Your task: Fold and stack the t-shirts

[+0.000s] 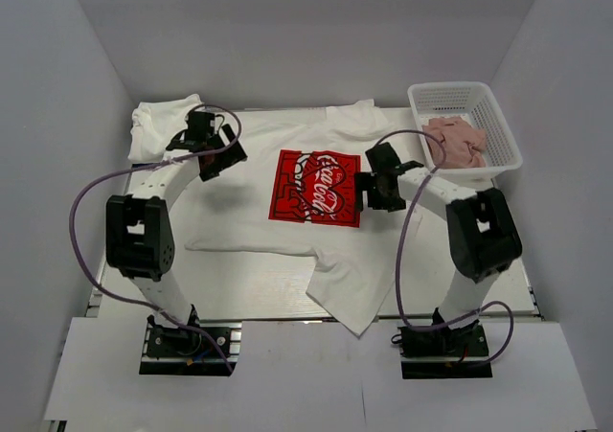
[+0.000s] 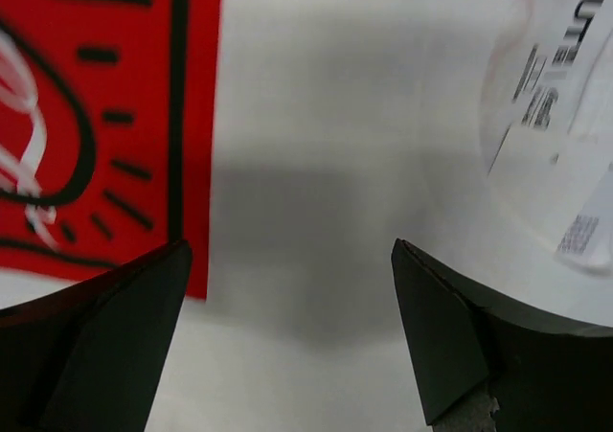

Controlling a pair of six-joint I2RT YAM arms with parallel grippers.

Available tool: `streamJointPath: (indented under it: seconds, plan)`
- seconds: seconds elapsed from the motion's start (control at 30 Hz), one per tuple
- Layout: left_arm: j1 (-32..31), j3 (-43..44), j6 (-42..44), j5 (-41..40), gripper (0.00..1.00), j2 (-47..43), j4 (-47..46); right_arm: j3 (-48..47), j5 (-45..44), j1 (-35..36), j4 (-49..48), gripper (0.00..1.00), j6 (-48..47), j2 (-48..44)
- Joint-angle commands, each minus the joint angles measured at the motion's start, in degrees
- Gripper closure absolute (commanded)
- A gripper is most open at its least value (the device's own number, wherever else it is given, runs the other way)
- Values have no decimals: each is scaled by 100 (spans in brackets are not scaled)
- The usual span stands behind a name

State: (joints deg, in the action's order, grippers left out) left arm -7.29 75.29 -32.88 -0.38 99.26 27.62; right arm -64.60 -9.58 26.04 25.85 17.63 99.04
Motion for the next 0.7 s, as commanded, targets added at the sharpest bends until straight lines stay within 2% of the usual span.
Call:
streamJointPath:
  seconds: [0.0,0.23,0.43,0.63,0.67]
  plan:
    - [17,451,212,-6,0,487,85,-745,211,-388,-44,10,101,578]
    - [70,698,274,-163,0,1209,139,-1599,-157,-890,106,10,-206,1608]
    - [70,1119,326,-243,0,1736,315,-2345,53,-1206,26,10,-743,2522]
    - [70,1173,326,-173,0,1641,315,-2821,369,-1216,34,10,-1656,2445]
    - [9,1173,326,-173,0,1562,315,-2848,631,-1181,113,10,-1701,2366]
